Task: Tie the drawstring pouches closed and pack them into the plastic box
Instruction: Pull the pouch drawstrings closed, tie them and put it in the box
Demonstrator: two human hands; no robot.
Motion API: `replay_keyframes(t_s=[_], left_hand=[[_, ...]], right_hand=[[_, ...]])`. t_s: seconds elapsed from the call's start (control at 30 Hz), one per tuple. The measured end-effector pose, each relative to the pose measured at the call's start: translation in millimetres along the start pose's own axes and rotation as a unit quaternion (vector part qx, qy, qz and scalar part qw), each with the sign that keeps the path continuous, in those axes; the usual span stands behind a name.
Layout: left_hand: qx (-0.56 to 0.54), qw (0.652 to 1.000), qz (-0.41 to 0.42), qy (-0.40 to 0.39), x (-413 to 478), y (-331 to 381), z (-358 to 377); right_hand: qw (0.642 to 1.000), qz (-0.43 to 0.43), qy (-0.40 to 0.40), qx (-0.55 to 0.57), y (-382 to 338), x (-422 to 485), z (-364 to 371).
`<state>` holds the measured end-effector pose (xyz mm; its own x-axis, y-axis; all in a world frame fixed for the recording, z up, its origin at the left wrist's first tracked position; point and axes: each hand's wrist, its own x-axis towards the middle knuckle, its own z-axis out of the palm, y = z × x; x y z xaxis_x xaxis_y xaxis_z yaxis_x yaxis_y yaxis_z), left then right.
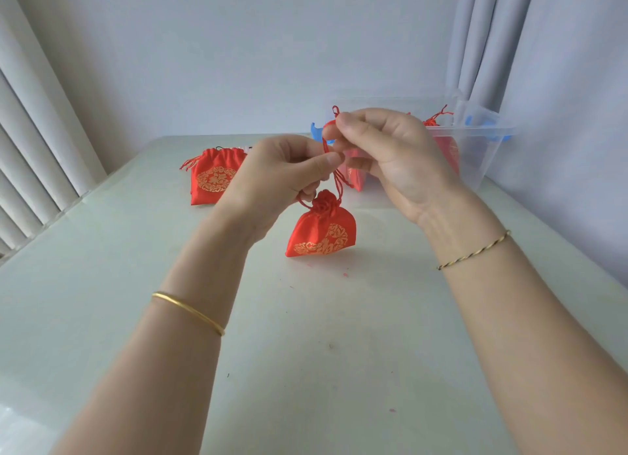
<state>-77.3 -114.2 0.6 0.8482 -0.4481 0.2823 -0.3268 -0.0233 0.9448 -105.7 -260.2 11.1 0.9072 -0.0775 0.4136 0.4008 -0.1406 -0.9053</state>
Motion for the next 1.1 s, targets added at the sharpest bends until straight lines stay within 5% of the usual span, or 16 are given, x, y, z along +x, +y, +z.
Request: replay_keyframes(t_s=[0.13, 0.23, 0.47, 0.63, 0.83, 1.1], left_hand=[[-0.029, 0.999, -0.013, 0.007, 0, 0, 0], [-0.046, 0.999, -0.019, 0.011, 1, -1, -2], [-0.093, 0.995, -0.022, 0.034, 2, -1, -5], [-0.127, 0.991, -0.024, 0.021, 2, -1, -9], [-0.044, 0.999, -0.013, -0.028, -2, 5, -6], [0.226, 0.954, 0.188, 0.059, 0, -5, 2]], right_hand=[[0.995, 0.091, 0.016, -0.047, 5, 1, -5], [0.981, 0.157, -0.065, -0.089, 8, -3, -8], [0.99, 0.097, -0.084, -0.064, 6, -3, -11], [0.96, 0.108, -0.219, -0.135, -2, -9, -21], [0.989, 0.072, -0.068, -0.107, 7, 0, -21], [0.982, 0.14, -0.122, 0.019, 22, 2, -11]])
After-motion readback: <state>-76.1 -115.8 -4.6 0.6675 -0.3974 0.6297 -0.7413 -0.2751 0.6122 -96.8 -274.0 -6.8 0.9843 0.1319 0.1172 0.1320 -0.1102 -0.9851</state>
